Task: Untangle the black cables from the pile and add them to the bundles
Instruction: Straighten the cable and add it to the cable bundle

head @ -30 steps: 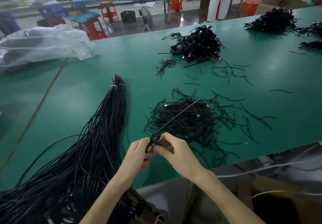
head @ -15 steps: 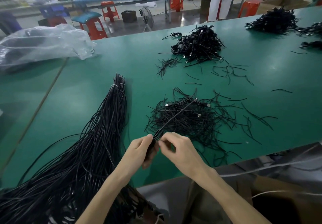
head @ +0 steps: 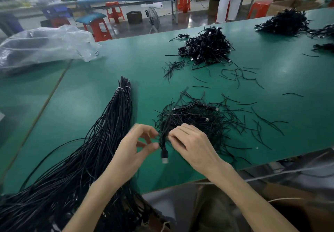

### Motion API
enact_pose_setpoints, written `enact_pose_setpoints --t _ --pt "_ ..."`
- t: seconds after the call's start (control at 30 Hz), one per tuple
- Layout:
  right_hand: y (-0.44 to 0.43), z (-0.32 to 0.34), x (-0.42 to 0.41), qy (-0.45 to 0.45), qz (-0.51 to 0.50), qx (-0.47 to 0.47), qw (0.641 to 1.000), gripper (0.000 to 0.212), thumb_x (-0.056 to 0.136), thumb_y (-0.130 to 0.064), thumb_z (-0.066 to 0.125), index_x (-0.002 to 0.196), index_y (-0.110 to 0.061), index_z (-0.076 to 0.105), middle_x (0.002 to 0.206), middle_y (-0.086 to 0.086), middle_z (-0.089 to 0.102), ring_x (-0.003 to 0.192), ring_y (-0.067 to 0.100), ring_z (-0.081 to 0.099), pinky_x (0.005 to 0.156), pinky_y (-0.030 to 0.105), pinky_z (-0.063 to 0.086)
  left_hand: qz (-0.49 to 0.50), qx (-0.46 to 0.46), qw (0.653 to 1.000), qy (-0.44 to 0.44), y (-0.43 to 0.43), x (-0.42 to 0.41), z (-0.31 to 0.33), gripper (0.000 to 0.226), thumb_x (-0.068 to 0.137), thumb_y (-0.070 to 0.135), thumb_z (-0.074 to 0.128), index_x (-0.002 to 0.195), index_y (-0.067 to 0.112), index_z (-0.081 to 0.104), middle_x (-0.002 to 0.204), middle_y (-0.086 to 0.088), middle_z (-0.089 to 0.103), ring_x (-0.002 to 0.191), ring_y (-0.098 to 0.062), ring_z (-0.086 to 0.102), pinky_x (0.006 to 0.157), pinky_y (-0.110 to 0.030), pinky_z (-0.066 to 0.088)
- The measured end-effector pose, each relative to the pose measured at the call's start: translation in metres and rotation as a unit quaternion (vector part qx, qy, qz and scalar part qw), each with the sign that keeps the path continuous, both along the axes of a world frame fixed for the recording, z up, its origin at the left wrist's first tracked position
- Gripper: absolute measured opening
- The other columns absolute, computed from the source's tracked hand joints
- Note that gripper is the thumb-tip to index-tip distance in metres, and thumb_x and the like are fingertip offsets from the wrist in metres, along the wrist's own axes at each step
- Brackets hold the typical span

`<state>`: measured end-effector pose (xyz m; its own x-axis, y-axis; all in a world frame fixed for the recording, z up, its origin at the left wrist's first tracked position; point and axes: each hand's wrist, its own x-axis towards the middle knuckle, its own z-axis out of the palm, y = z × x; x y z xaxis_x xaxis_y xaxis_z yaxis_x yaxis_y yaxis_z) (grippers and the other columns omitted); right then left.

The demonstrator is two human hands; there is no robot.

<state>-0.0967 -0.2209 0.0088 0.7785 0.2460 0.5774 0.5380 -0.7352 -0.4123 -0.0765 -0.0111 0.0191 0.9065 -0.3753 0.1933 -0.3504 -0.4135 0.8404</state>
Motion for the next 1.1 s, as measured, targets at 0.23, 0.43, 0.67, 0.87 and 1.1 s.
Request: enact_pose_setpoints --t 0.23,0.43,0.67,0.87,1.1 --pt "0.001 0.014 -0.004 -0.019 0.039 0.003 0.999 0.019 0.099 -0.012 0.055 0.094 -0.002 0.07 0.089 0.005 0.07 0.08 0.024 0.062 0.075 0.038 0.054 -0.097 0.107 0.973 -0.179 0.004 0.013 0.017 0.062 0.097 0.047 0.065 0.153 0.031 0.045 0.162 0.017 0.037 0.153 -0.013 0.029 0.123 -0.039 0.028" --pt "0.0 0.005 -0.005 0.011 0.041 0.074 0.996 0.008 0.096 -0.007 0.067 0.1 -0.001 0.07 0.091 0.005 0.068 0.084 0.023 0.06 0.079 0.039 0.052 -0.016 0.179 0.959 -0.221 -0.009 0.011 0.017 0.044 0.103 0.053 0.043 0.109 0.019 0.071 0.103 0.013 0.065 0.105 -0.013 0.059 0.105 -0.038 0.043" --pt "0.012 -0.006 -0.004 0.026 -0.001 0.202 0.979 0.015 0.101 -0.015 0.062 0.093 -0.009 0.073 0.088 -0.022 0.052 0.078 0.004 0.054 0.075 0.011 0.041 0.062 -0.015 0.997 -0.034 -0.029 -0.002 0.015 0.04 0.1 0.057 0.047 0.084 0.025 0.063 0.058 0.003 0.061 0.049 -0.005 0.048 0.051 -0.018 0.038" --pt "0.015 -0.014 -0.002 -0.028 -0.009 0.124 0.992 0.017 0.101 -0.012 0.062 0.089 -0.001 0.068 0.082 0.003 0.065 0.074 0.022 0.056 0.071 0.034 0.051 0.018 -0.072 0.995 0.06 -0.028 -0.007 0.022 0.019 0.11 0.032 0.038 0.114 0.021 0.053 0.063 -0.009 0.069 0.054 -0.024 0.065 0.064 -0.032 0.049" --pt "0.012 -0.011 -0.001 -0.067 -0.001 0.072 0.995 0.022 0.101 -0.01 0.054 0.089 0.002 0.068 0.082 0.008 0.065 0.074 0.029 0.058 0.069 0.042 0.053 -0.088 0.0 0.996 0.031 -0.001 0.002 0.03 0.031 0.102 0.006 0.056 0.124 0.026 0.065 0.09 -0.004 0.072 0.076 -0.015 0.068 0.073 -0.024 0.053"
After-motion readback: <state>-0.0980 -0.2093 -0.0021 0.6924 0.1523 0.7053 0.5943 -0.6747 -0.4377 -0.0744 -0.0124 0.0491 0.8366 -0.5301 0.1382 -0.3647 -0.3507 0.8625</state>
